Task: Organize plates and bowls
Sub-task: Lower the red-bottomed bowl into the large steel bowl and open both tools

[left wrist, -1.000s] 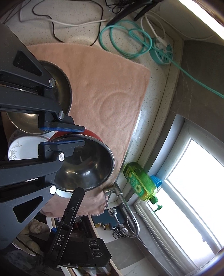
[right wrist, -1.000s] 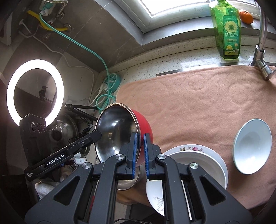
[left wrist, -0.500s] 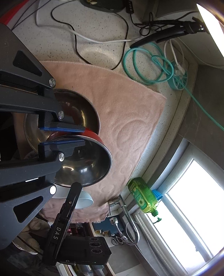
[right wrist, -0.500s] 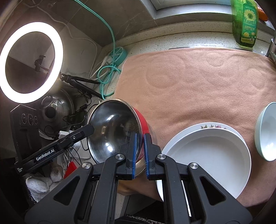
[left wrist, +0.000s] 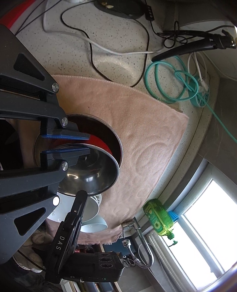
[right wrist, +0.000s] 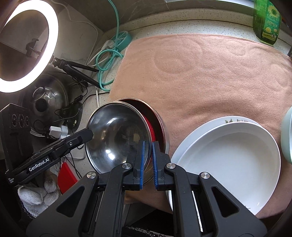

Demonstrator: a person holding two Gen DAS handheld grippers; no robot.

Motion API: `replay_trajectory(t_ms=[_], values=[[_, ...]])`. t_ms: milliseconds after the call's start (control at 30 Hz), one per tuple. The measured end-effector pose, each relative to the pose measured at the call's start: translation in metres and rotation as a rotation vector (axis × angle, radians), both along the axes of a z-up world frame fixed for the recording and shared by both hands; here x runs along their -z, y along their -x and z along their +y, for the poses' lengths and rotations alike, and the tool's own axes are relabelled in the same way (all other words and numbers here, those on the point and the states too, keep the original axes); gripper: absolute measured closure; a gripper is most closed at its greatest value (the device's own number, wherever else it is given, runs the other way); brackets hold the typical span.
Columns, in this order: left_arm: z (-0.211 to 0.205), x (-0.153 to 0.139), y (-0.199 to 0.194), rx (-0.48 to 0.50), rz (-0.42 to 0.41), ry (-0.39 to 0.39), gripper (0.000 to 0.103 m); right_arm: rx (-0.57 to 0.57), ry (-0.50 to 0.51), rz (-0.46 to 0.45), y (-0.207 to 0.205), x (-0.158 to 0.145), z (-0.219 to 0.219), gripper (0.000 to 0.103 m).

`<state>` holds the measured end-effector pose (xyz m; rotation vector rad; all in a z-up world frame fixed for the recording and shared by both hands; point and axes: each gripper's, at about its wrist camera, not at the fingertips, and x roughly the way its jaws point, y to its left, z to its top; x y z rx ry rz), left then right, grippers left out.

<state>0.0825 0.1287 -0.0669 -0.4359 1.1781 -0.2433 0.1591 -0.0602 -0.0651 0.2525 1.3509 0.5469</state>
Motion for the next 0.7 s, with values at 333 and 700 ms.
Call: replay_trajectory(t_ms=[333,700], values=[[0.0,0.014,-0.002,0.032,0.031,-0.054,0.096,-0.021,0.055,-0.015,-0.001,0.006,0.014,0.095],[0.0,0.018,-0.003,0.052,0.044,-0.076,0.096,-0.04,0.097,-0.017,0.0,0.01,0.024,0.095]])
